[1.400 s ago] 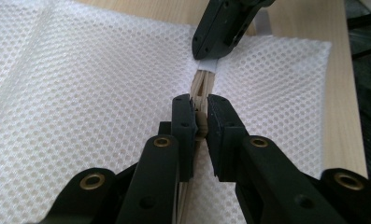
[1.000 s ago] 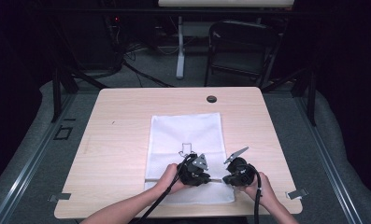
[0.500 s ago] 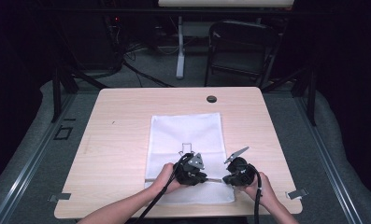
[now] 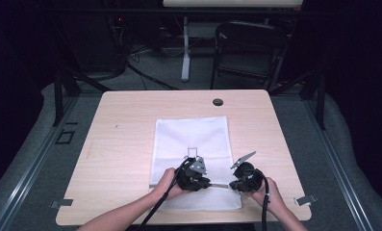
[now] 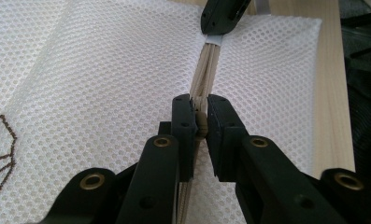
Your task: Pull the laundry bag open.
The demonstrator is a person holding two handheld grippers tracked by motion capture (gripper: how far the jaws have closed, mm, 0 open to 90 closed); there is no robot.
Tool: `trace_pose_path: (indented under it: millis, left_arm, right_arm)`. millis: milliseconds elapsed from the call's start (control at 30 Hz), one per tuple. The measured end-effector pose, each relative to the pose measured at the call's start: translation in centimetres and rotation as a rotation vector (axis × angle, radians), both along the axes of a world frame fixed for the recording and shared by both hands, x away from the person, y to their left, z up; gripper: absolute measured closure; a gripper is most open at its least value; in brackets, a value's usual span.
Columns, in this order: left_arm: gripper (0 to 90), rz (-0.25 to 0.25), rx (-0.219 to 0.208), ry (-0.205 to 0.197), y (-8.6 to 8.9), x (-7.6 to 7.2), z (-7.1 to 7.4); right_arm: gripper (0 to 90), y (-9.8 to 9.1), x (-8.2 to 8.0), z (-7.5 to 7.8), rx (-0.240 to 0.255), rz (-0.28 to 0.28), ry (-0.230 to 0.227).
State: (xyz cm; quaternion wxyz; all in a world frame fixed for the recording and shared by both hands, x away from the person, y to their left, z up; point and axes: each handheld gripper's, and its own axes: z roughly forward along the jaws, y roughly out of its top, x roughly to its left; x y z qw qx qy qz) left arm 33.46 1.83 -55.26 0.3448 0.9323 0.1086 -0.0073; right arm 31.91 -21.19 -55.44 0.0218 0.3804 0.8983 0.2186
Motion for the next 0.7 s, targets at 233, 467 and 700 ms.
trace_pose_path:
  millis: [233, 467, 700]
  left_arm:
    - [82.2, -0.003, 0.002, -0.001, 0.3, 0.0, 0.1]
    - [82.2, 0.002, 0.014, -0.009, 0.9, 0.0, 0.4]
    - [82.2, -0.001, -0.010, 0.000, 1.6, 0.0, 0.4]
  right_arm:
    - [90.0, 0.0, 0.0, 0.0, 0.003, 0.002, -0.001]
    - [90.0, 0.0, 0.0, 0.0, 0.002, 0.002, -0.002]
    - [90.0, 0.0, 0.0, 0.0, 0.002, -0.001, 0.000]
